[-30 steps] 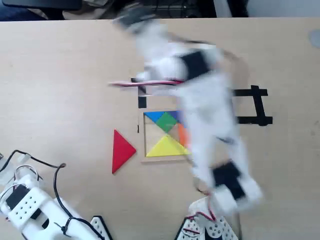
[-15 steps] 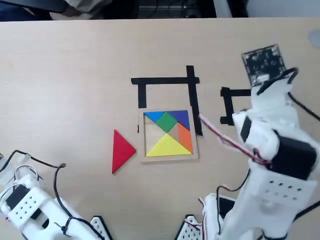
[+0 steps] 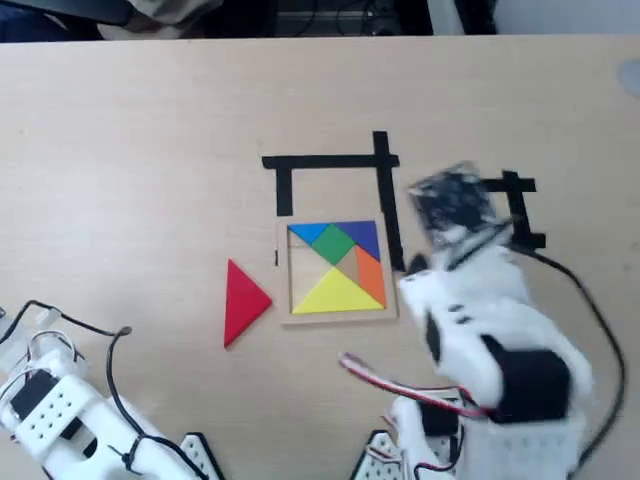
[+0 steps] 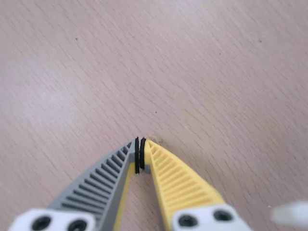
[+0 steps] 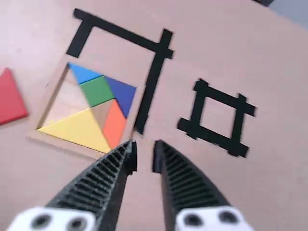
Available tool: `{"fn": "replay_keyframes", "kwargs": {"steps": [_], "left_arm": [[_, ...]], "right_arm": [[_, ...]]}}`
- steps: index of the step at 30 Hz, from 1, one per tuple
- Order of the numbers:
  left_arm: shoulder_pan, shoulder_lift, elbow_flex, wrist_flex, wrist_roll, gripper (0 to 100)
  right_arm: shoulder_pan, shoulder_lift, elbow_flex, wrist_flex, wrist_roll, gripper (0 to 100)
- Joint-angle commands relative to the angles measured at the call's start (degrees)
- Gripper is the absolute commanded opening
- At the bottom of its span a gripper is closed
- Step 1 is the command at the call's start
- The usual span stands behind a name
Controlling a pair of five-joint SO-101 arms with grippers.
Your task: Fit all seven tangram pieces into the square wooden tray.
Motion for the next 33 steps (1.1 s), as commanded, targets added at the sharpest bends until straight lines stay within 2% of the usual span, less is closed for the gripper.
{"fn": "replay_keyframes", "kwargs": {"steps": [1, 5, 10, 13, 20, 25, 33], "left_arm": [[0.7, -0.7, -0.7, -0.7, -0.6, 5], [3.6, -0.7, -0.7, -0.7, -0.7, 5], [4.6, -0.7, -0.7, -0.7, -0.7, 5], [4.4, -0.7, -0.7, -0.8, -0.7, 5], [4.3, -0.7, -0.4, -0.8, -0.7, 5], [4.2, -0.7, -0.2, -0.9, -0.7, 5], [4.3, -0.7, -0.2, -1.1, -0.7, 5]], "right_arm": [[-11.8, 3.2, 8.4, -8.8, 1.1, 3.6], [-22.1, 10.0, 13.7, -20.3, 7.5, 1.1], [-33.8, 24.7, 13.6, -31.9, 7.9, 1.1], [-37.5, 37.0, 11.0, -35.9, 7.6, 1.1], [-37.2, 60.1, 1.4, -36.3, 7.4, 1.1], [-36.9, 64.3, -2.2, -34.1, 0.0, 1.1], [-36.9, 69.1, -6.3, -31.0, -0.9, 1.1]]}}
